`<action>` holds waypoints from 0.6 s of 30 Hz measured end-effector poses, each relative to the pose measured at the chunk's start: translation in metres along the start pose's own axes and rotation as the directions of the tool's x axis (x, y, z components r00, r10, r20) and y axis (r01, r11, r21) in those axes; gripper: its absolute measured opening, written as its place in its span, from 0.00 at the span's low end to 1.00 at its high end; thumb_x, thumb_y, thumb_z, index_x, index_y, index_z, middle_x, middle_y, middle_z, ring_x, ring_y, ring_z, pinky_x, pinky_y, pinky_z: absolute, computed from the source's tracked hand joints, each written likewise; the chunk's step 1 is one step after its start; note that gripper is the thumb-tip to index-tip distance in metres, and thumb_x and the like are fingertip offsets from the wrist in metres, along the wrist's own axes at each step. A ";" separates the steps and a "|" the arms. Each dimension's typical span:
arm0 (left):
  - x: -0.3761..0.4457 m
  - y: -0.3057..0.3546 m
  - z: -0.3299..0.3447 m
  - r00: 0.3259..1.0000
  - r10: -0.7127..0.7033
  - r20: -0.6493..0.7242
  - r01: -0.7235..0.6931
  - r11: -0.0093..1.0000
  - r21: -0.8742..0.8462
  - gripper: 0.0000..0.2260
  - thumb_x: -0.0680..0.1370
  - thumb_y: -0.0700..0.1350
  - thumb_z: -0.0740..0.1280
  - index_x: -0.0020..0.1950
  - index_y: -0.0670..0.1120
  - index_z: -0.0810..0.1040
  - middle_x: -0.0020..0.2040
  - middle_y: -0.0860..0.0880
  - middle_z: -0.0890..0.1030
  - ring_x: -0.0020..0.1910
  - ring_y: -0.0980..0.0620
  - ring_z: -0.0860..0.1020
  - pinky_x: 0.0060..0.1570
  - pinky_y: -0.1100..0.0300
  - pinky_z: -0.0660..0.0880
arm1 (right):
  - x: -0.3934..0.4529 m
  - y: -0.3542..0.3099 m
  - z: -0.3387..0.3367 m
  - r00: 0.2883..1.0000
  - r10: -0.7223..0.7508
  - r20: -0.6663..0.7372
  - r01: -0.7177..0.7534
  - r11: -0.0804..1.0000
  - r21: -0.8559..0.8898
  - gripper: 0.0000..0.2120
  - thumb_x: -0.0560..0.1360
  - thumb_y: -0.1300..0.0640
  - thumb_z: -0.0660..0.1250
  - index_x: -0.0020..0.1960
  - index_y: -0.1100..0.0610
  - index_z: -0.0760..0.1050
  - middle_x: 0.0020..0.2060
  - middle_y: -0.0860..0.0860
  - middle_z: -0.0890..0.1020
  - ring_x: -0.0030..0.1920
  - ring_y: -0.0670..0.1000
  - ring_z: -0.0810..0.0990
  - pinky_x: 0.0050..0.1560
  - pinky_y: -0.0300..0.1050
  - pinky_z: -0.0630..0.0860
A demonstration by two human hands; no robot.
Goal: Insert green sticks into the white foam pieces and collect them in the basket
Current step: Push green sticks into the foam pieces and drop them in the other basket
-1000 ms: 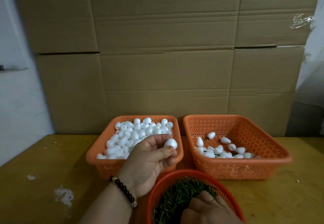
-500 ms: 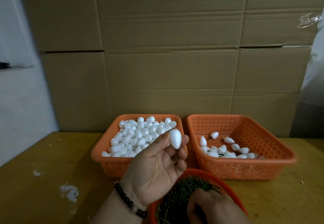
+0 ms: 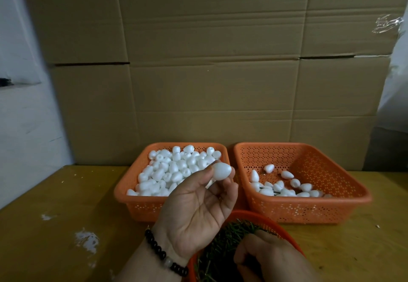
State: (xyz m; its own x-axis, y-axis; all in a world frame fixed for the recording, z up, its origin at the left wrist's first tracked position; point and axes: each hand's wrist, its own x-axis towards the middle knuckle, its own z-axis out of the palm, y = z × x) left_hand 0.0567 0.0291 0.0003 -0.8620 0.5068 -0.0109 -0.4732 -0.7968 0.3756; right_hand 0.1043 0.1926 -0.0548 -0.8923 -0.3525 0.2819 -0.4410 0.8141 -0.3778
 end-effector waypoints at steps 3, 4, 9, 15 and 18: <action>-0.001 -0.001 0.001 0.999 -0.023 0.024 0.022 1.000 0.009 0.20 0.63 0.29 0.75 0.54 0.36 0.82 0.51 0.38 0.78 0.45 0.46 0.79 0.37 0.51 0.81 | -0.001 0.001 -0.002 1.000 0.000 -0.014 0.000 1.000 0.001 0.10 0.74 0.43 0.63 0.55 0.40 0.72 0.48 0.33 0.73 0.53 0.32 0.70 0.53 0.21 0.61; -0.001 -0.001 0.002 0.999 -0.024 0.026 0.024 1.000 0.019 0.19 0.63 0.29 0.73 0.54 0.36 0.82 0.50 0.38 0.78 0.44 0.46 0.79 0.38 0.50 0.81 | -0.001 0.001 -0.003 1.000 0.005 -0.024 -0.005 1.000 0.015 0.11 0.73 0.42 0.63 0.54 0.40 0.73 0.46 0.33 0.73 0.52 0.32 0.71 0.51 0.20 0.61; 0.001 -0.004 0.001 0.999 0.006 -0.039 -0.003 0.997 0.072 0.23 0.63 0.27 0.65 0.58 0.33 0.76 0.46 0.37 0.80 0.43 0.43 0.81 0.42 0.47 0.82 | -0.001 -0.002 -0.010 0.998 0.045 -0.051 -0.042 0.997 0.060 0.11 0.72 0.40 0.66 0.52 0.42 0.76 0.40 0.35 0.77 0.47 0.33 0.75 0.49 0.22 0.67; 0.003 -0.007 0.000 0.992 0.025 -0.123 -0.013 0.994 0.104 0.23 0.63 0.26 0.62 0.57 0.33 0.77 0.51 0.39 0.80 0.43 0.40 0.83 0.41 0.46 0.82 | 0.001 -0.001 -0.016 0.995 -0.056 -0.077 0.050 0.995 -0.081 0.12 0.66 0.33 0.67 0.47 0.34 0.79 0.43 0.35 0.78 0.49 0.36 0.76 0.56 0.41 0.73; 0.003 -0.008 -0.003 0.991 -0.015 -0.132 0.035 0.988 0.152 0.19 0.63 0.27 0.62 0.52 0.37 0.81 0.46 0.40 0.81 0.42 0.42 0.83 0.41 0.49 0.82 | 0.001 -0.002 -0.022 0.987 -0.058 -0.147 0.043 0.994 -0.100 0.08 0.62 0.37 0.70 0.40 0.36 0.81 0.34 0.38 0.79 0.39 0.40 0.80 0.40 0.43 0.79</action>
State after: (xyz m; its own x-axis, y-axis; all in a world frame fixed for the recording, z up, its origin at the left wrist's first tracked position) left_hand 0.0568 0.0360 -0.0058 -0.8711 0.4711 -0.1385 -0.4703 -0.7193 0.5112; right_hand 0.1067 0.2008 -0.0350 -0.8413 -0.3272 0.4302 -0.4675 0.8400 -0.2753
